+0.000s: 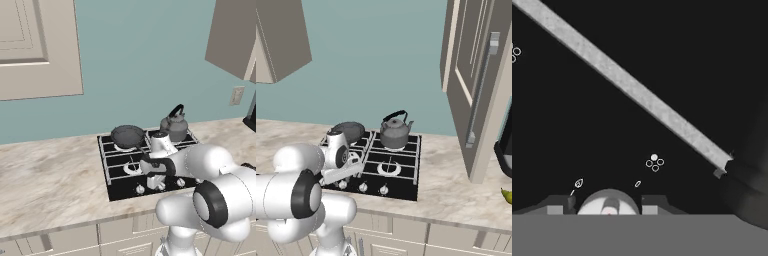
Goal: Pick the pan from the cabinet and place it on the stove. Then turn on the stove burner for the pan.
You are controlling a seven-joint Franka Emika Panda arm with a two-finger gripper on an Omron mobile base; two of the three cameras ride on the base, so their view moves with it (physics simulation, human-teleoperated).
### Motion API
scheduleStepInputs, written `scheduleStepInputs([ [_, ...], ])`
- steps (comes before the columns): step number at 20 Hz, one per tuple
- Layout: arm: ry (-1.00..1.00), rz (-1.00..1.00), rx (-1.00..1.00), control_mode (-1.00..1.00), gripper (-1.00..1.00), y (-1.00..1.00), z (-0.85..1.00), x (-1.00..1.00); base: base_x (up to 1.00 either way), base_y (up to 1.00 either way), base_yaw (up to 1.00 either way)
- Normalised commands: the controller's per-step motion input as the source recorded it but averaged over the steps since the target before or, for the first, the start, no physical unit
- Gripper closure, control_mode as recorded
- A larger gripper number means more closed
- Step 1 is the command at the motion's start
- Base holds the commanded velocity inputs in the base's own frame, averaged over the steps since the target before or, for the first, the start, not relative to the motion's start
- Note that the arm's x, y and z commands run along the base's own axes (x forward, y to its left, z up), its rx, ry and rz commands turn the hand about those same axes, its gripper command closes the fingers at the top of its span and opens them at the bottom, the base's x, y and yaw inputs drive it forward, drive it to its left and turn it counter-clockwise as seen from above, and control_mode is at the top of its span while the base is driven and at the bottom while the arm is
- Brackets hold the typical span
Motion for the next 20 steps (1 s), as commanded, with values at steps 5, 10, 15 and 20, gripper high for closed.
scheduleStepInputs([
  [5,-0.22,0.12,0.01,-1.00,1.00,-0.28,-0.38,-0.42,0.00,0.00,0.00],
  [10,-0.22,0.12,0.00,-1.00,1.00,-0.28,-0.38,-0.42,0.00,0.00,0.00],
  [15,-0.21,0.11,0.00,-1.00,1.00,-0.27,-0.41,-0.44,0.00,0.00,0.00],
  [20,-0.21,0.06,0.00,-1.00,1.00,-0.35,-0.40,-0.53,0.00,0.00,0.00],
])
